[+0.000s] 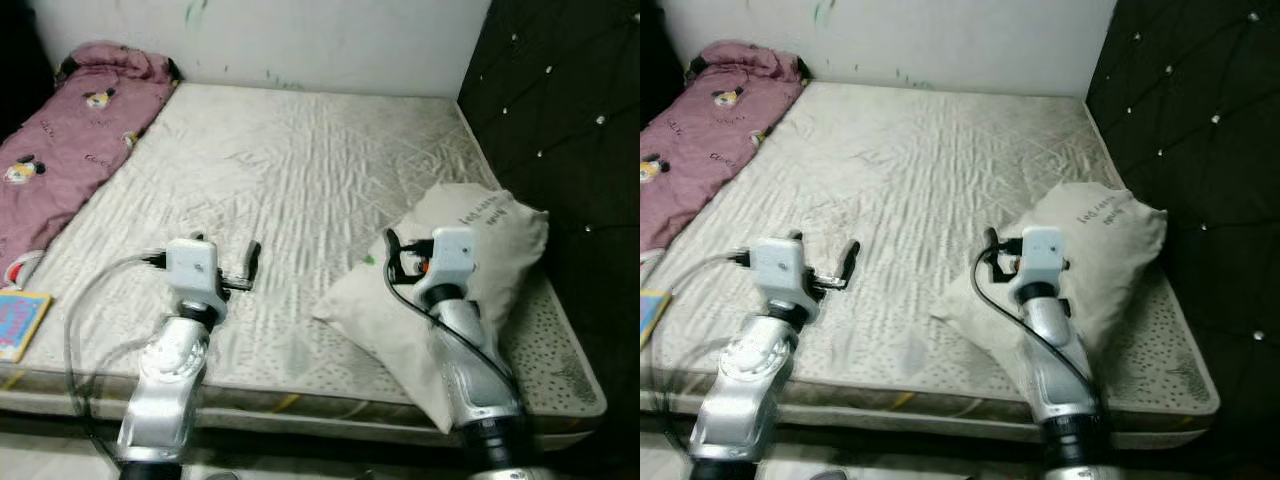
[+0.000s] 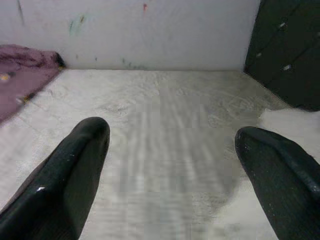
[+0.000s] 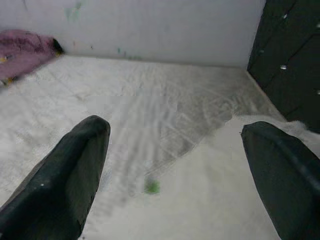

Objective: Clean up the room

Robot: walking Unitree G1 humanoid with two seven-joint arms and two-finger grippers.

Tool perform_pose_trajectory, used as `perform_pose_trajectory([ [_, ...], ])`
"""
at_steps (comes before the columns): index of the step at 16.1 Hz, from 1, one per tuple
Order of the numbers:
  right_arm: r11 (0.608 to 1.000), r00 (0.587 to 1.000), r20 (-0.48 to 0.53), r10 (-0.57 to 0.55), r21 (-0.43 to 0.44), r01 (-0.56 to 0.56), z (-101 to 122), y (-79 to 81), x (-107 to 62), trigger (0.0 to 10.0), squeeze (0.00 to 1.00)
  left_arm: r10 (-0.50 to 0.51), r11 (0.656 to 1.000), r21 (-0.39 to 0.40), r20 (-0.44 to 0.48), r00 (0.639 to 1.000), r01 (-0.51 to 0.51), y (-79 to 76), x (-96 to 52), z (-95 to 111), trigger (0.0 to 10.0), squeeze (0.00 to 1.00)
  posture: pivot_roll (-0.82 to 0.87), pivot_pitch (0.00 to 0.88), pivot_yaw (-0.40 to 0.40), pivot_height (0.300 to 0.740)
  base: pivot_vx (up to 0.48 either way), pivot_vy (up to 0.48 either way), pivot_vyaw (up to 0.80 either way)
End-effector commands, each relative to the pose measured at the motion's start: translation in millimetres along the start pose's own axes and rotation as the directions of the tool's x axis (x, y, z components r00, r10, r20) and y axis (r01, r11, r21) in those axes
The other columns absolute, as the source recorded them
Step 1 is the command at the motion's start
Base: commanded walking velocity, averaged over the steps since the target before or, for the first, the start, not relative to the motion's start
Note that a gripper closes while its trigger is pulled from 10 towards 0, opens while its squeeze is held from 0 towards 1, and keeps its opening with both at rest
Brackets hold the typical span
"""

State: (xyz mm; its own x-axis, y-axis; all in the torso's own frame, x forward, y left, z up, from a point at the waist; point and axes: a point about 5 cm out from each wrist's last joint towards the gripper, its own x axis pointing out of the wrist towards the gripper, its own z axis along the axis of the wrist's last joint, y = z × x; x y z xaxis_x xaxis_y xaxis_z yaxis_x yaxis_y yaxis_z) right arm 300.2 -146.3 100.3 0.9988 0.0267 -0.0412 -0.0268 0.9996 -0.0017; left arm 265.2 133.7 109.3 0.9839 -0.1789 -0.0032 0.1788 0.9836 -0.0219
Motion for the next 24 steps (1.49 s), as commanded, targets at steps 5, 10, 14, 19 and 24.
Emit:
perform_pose_trajectory([
  [5, 1.0, 1.0, 0.015, 0.026, -0.012, -0.025, 4, 3.7, 4.4, 10.0, 0.0, 0.018, 1.0, 0.007, -0.003, 1.0, -0.018, 3.3, -2.4, 0, 10.0, 0.0, 0.05, 0.0, -0.025, 0.74, 0.0, -0.341, 0.0],
  [10, 1.0, 1.0, 0.018, 0.017, -0.021, -0.017, 3, 1.2, 4.1, 10.0, 0.0, -0.009, 1.0, -0.019, 0.04, 0.999, 0.01, -2.0, 0.6, 5, 10.0, 0.0, 0.03, 0.0, -0.017, 0.74, 0.0, -0.208, 0.0],
  [14, 1.0, 1.0, 0.016, 0.023, -0.021, -0.022, 2, 2.9, 4.0, 10.0, 0.0, 0.043, 0.999, -0.009, 0.053, 0.998, -0.043, 6.8, -0.7, 5, 10.0, 0.0, 0.04, 0.0, -0.023, 0.74, 0.0, 0.0, 0.0],
  [19, 1.0, 1.0, 0.015, 0.024, -0.02, -0.024, 2, 4.4, 4.8, 10.0, 0.0, 0.068, 0.998, 0.012, 0.063, 0.996, -0.069, 9.6, -1.4, 5, 10.0, 0.0, 0.04, 0.0, -0.024, 0.74, 0.0, 0.0, 0.0],
  [24, 1.0, 1.0, 0.008, 0.023, -0.019, -0.023, 1, 4.2, 4.4, 10.0, 0.0, 0.052, 0.999, -0.005, 0.061, 0.997, -0.052, 7.3, -0.1, 5, 10.0, 0.0, 0.04, 0.0, -0.021, 0.74, 0.0, 0.0, 0.0],
])
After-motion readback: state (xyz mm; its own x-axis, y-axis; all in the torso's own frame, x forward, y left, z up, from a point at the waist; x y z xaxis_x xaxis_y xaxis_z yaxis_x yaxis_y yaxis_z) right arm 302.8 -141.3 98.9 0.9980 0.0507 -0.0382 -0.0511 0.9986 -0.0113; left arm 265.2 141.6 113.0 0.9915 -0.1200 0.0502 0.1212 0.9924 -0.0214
